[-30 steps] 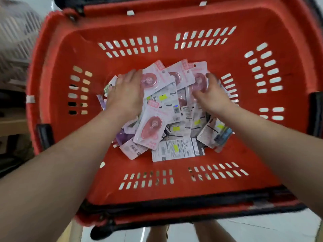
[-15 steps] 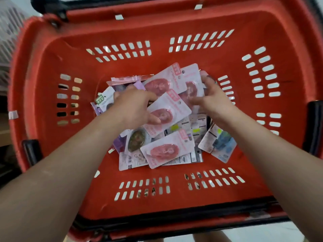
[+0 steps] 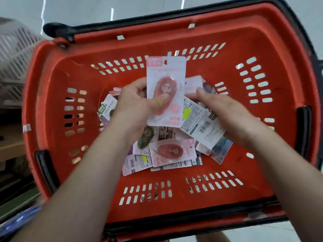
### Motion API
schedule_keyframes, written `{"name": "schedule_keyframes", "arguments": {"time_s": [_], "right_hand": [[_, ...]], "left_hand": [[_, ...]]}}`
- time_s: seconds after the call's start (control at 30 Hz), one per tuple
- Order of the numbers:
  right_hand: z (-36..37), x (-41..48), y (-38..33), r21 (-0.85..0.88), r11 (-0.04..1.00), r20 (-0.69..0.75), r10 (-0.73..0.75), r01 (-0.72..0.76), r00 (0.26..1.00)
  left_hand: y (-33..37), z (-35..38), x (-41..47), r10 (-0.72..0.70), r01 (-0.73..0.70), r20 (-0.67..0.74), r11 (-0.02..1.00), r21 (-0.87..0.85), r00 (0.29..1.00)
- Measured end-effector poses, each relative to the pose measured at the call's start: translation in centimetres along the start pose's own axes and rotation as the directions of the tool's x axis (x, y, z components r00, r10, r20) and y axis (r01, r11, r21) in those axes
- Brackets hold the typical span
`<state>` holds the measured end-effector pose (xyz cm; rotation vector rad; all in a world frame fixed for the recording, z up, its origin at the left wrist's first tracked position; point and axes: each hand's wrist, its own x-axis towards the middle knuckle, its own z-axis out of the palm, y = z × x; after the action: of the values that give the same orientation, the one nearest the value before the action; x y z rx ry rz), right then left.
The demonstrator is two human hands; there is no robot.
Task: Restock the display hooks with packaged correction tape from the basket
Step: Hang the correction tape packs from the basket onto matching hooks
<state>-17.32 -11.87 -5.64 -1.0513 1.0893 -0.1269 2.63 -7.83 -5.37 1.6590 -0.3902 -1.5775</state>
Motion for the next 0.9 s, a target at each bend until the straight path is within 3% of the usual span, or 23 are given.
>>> {"name": "schedule_keyframes", "arguments": {"time_s": [0.07,0.13,0.23,0.3,0.4,0.5,0.57,0.63,0.7,0.77,0.83,0.9], "right_hand": [[0.2,-0.3,0.9,-0.071,0.996,0.023,0.053,-0.051,0.998],[0.6,-0.3,2.3,-0.087,0.995,-0.053,0.041,-0.046,0.998],[1.1,-0.8,4.1,0.091,0.996,-0.197,0.017,0.001,0.98],[1.3,-0.7,4.9,0.188,0.982,-0.284,0.058,-0.003,0.957],[2.2,-0.1,5.2,0.309,0.951,-0.282,0.109,-0.018,0.953],[3.0,0.1,5.1,0.295,0.954,-0.22,0.118,-0.049,0.968],[2.8,0.1,5.5,0.239,0.97,-0.265,0.103,-0.038,0.959],[2.2,0.2,6.0,0.183,0.982,-0.313,0.102,-0.045,0.944],[1.5,0.4,6.4,0.144,0.988,-0.331,0.102,-0.057,0.938],[1.2,0.7,6.7,0.108,0.992,-0.339,0.097,-0.064,0.936],[1.0,0.8,6.9,0.074,0.995,-0.333,0.09,-0.069,0.939],[0.7,0.7,6.9,0.047,0.996,-0.338,0.082,-0.07,0.938]], "left_hand": [[-1.1,1.2,0.4,-0.042,0.029,-0.107,0.992,-0.123,0.993],[-2.0,1.6,0.5,-0.061,0.025,-0.191,0.982,-0.185,0.98],[-2.8,0.6,0.4,-0.108,0.02,-0.27,0.95,-0.31,0.957],[-3.3,0.1,-0.4,-0.178,0.096,-0.195,0.924,-0.37,0.964],[-4.6,1.9,-2.1,-0.236,0.207,-0.115,0.954,-0.217,0.965],[-6.1,3.7,-2.2,-0.149,0.158,-0.16,0.986,0.05,0.976],[-6.8,3.8,-1.1,-0.04,0.079,-0.153,0.964,0.253,0.987],[-6.3,3.1,0.5,0.172,-0.073,-0.135,0.838,0.541,0.976],[-5.7,1.9,3.0,0.356,-0.191,-0.029,0.566,0.802,0.934],[-5.1,0.7,5.8,0.297,-0.181,0.088,0.301,0.936,0.951],[-5.0,0.1,7.6,0.139,-0.113,0.091,0.158,0.981,0.986],[-5.1,0.2,7.9,0.118,-0.126,0.121,0.04,0.991,0.986]]}}
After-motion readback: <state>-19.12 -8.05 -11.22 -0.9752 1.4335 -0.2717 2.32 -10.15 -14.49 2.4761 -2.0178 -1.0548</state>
